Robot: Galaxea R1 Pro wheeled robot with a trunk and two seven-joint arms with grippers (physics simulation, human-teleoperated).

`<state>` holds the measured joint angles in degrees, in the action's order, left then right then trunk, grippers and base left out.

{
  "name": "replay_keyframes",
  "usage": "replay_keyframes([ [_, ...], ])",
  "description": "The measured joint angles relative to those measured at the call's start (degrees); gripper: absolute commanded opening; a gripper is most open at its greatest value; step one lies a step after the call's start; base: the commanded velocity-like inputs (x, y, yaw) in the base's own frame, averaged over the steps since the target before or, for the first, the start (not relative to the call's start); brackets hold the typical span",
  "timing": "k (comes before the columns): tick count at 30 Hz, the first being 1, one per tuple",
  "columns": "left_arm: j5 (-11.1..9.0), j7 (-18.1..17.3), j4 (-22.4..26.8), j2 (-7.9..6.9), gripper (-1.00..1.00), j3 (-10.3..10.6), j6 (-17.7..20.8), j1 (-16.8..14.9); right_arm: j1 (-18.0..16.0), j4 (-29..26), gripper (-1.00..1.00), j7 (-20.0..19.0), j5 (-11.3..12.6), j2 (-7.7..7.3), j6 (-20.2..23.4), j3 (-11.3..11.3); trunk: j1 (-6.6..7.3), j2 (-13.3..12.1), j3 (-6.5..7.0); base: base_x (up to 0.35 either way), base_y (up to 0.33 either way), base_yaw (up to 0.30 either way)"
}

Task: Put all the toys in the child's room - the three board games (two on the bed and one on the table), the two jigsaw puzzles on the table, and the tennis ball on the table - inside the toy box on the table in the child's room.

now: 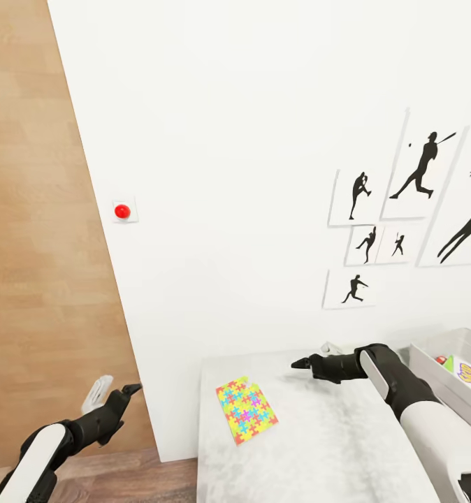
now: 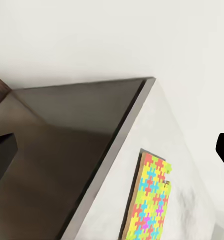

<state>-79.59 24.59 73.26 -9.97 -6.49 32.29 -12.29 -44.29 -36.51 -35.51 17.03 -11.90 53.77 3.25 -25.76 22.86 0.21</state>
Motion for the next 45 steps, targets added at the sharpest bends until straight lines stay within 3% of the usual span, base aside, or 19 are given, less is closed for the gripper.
replay_keyframes([
  [5,1.58,-0.08,-2.1,0.28,1.0,0.44,0.01,-1.45,-0.55,2.69,1.0,0.94,0.13,0.02,-0.05,-0.2,0.0,0.01,0.0,0.0,0.0,0.014],
  [9,4.93,-0.12,-3.53,0.82,1.0,1.95,-0.01,-2.66,-2.63,7.37,1.0,3.56,0.26,0.19,-0.99,-0.65,0.0,0.0,0.0,0.0,0.0,0.006],
  [15,8.17,-0.15,-4.78,1.64,1.0,3.42,-0.04,-4.03,-4.24,12.9,1.0,8.28,0.53,2.48,-3.04,-1.14,0.0,0.0,0.0,0.0,0.0,0.002],
  [22,8.51,-0.24,-5.4,2.04,1.0,3.88,0.0,-4.6,-4.71,14.78,1.0,14.97,1.0,5.0,-5.12,-2.36,0.0,0.01,0.0,0.0,0.0,0.0],
  [45,9.3,-0.18,-5.58,2.92,1.0,4.99,-0.05,-5.21,-5.0,13.78,1.0,17.45,0.85,8.38,-11.66,-2.86,0.0,0.01,0.0,0.0,0.0,0.0],
])
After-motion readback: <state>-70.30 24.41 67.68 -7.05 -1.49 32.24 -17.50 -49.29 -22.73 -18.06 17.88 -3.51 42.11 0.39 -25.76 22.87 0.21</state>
